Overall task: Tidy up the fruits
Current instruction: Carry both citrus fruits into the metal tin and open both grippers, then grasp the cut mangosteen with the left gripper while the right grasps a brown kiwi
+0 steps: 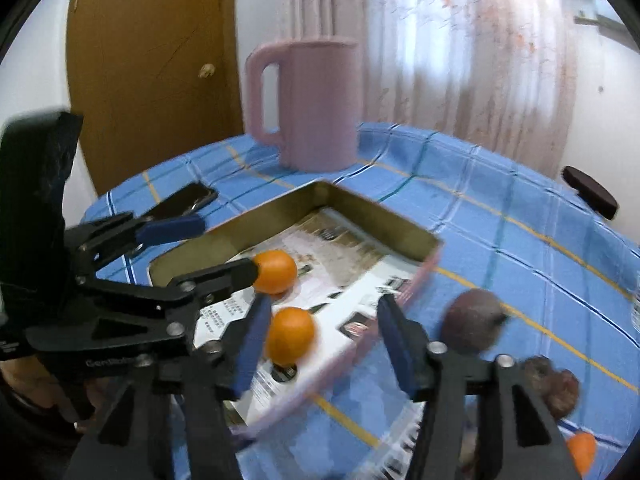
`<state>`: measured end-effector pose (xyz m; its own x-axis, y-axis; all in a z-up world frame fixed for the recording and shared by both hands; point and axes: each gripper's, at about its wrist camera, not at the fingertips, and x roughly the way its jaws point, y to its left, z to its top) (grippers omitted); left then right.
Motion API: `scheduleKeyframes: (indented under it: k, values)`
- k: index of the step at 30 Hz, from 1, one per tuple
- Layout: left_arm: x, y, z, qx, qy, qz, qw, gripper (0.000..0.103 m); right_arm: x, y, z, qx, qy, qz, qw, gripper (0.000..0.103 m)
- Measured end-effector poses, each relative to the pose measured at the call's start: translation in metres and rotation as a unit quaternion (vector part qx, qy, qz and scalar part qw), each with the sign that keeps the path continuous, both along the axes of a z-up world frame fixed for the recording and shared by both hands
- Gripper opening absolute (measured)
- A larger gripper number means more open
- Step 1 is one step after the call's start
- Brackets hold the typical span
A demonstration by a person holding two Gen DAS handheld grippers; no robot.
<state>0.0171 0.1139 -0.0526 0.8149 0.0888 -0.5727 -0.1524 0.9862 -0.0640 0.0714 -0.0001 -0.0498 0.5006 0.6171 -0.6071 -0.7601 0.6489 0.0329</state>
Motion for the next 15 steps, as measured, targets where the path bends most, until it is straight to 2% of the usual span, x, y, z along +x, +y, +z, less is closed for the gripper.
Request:
scheduleKeyframes:
  k: [2, 6, 9, 12, 15]
  values:
    - [-0.007, -0.010, 0.005, -0.001, -0.013, -0.010, 0.9999, 0.093, -0.006, -0.026, 0.005, 0.013, 0.001, -0.017, 1.000, 0.058]
    - [-0.011, -0.032, 0.009, -0.002, -0.022, -0.035, 0.9991, 0.093, -0.022, -0.080, 0.004, 0.003, -0.014, -0.077, 0.997, 0.058]
    - [-0.012, -0.054, 0.009, -0.008, -0.026, -0.061, 0.9978, 0.094, -0.031, -0.118, -0.007, -0.003, -0.004, -0.122, 0.992, 0.058]
    - [-0.011, -0.073, 0.009, -0.006, -0.023, -0.079, 0.9966, 0.094, -0.036, -0.139, -0.024, -0.006, 0.018, -0.142, 0.990, 0.058]
    - [-0.008, -0.091, 0.007, -0.005, -0.014, -0.097, 0.9952, 0.094, -0.033, -0.141, -0.037, -0.008, 0.034, -0.142, 0.989, 0.058]
